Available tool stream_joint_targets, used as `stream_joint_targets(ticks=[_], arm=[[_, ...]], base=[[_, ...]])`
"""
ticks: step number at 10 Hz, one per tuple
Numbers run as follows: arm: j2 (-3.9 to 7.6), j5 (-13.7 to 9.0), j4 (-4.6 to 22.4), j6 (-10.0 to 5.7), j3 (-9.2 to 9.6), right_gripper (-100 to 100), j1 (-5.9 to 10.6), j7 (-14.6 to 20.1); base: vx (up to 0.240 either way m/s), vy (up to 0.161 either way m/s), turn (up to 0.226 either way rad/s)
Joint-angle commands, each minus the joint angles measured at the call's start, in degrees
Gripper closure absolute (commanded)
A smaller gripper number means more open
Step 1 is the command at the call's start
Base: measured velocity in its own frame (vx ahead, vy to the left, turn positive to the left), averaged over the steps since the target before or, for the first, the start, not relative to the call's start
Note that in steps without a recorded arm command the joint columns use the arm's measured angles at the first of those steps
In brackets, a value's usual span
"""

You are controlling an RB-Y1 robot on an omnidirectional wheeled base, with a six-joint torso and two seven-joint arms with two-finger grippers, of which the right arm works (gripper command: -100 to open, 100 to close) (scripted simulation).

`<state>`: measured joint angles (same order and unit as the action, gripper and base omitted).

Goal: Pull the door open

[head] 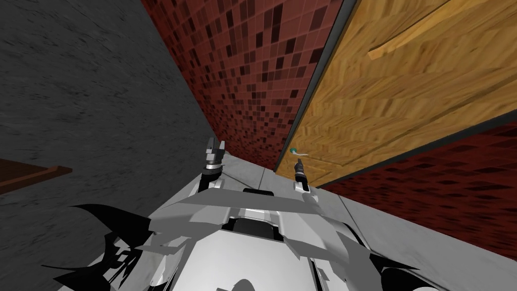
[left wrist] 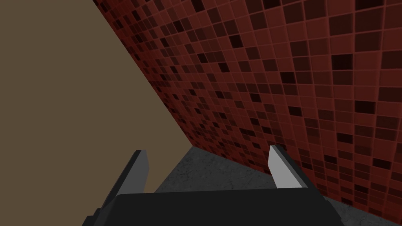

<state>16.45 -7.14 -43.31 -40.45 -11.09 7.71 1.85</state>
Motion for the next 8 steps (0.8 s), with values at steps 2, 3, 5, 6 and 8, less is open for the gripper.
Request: stream_joint_targets(ticks=[2,3,5,6,8], arm=[[1.05,-0.74,4.72,-0.43,-0.67,-100,1.81,0.53],[1.4,-1.02,6.19,-0.59,-0.94,-100,2.57,0.68],[1.76,-1.31,8.31,-0.74,-1.21,-100,3.32,0.83],[2.02,-1.51,9.59,-0.86,-1.4,-100,3.86,0.94],[2.48,-1.89,11.95,-1.07,-1.76,-100,4.86,1.14]], base=[[0.043,-0.046,0.095],[0.038,-0.061,0.097],[0.04,-0.052,0.065],[0.028,-0.03,0.043],[0.027,-0.036,0.071]])
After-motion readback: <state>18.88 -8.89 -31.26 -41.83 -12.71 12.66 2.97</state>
